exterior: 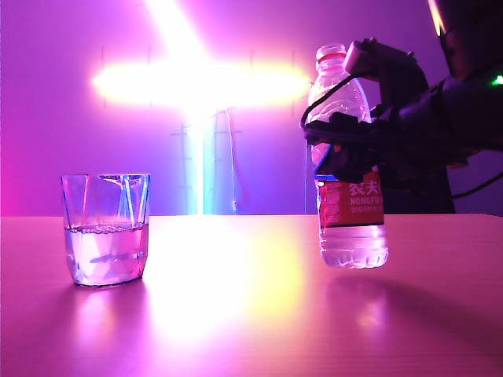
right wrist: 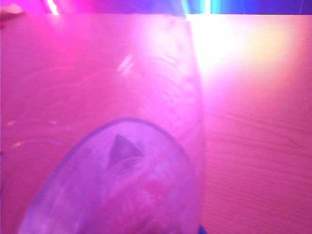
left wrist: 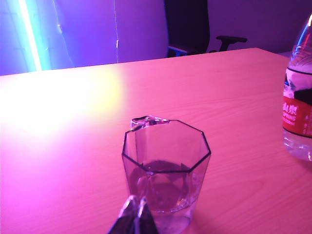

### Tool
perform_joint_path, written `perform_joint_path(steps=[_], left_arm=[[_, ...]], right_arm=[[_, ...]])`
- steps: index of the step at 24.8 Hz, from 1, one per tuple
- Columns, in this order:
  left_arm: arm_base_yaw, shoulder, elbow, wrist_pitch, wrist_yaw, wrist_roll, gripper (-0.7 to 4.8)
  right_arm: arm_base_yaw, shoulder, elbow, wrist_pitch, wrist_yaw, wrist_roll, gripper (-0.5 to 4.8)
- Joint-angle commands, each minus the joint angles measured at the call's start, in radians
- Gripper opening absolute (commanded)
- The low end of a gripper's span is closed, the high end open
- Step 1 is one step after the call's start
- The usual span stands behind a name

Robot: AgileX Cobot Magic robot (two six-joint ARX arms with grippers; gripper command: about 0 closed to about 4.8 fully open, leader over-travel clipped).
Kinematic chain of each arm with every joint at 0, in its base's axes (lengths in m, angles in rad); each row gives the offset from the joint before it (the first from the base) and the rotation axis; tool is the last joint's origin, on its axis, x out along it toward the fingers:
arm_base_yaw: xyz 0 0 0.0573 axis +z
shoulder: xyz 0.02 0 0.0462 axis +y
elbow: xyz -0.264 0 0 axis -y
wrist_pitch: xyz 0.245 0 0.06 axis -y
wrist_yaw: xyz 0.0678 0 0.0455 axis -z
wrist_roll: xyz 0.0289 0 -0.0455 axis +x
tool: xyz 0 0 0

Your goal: Pick up the mineral water bottle on the table and pour water into the mug until it's half full.

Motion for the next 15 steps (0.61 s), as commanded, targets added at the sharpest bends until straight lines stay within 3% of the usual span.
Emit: perform_joint_path(steps=[1,4,8,15], left_arm=[[0.000,0.002,0.004,0.013,0.005,-0.003,-0.02],[0.000,0.002,0.004,0.013,0.005,-0.003,-0.02],[0.000,0.002,0.004,0.013,0.005,-0.003,-0.02],[0.000,0.002,0.004,0.013,0.005,-0.003,-0.02]], right_arm=[[0.000,-0.001,0.003,0.059,-0.034,0.005,2.14],[0.001,-0.001,0.003,0.057,-0.042,0.005,2.33],[0.001,-0.001,-0.008,0.058,-0.042,0.005,3.38],[0.002,-0.020,-0.068,0.067,-0.040,0.005,3.51]])
